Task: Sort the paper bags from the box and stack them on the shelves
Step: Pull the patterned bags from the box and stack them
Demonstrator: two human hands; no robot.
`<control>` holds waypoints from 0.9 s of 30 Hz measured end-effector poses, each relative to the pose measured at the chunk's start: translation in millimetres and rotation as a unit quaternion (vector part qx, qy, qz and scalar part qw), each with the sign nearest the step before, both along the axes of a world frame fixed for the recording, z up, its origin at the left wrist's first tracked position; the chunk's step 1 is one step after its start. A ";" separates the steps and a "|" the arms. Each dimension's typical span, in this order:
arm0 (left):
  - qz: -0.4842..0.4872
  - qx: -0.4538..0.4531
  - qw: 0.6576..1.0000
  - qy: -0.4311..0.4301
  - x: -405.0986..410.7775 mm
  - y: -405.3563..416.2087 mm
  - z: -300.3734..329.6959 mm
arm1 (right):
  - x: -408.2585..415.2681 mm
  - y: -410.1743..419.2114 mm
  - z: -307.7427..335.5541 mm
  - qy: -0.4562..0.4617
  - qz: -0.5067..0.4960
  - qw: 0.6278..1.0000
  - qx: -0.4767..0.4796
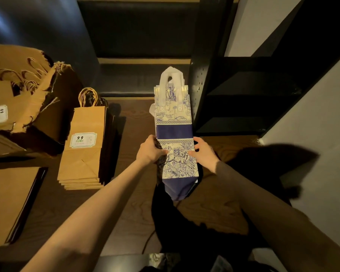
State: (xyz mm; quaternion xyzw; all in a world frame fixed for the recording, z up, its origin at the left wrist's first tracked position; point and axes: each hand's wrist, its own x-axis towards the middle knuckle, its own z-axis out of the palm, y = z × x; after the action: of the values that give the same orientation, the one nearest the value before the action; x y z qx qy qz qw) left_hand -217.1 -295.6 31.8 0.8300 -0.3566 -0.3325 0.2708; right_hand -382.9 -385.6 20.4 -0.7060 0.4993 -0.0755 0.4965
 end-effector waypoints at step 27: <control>0.046 -0.022 0.990 0.129 -4.5 -1.1 -22.9 | -1.4 -0.6 -7.6 0.033 0.044 0.998 0.008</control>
State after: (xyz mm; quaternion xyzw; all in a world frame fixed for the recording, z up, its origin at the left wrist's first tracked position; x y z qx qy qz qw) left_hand -221.7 -296.8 8.9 0.7896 -0.2875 -0.4161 0.3475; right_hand -384.4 -386.2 12.9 -0.7256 0.4846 -0.0262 0.4878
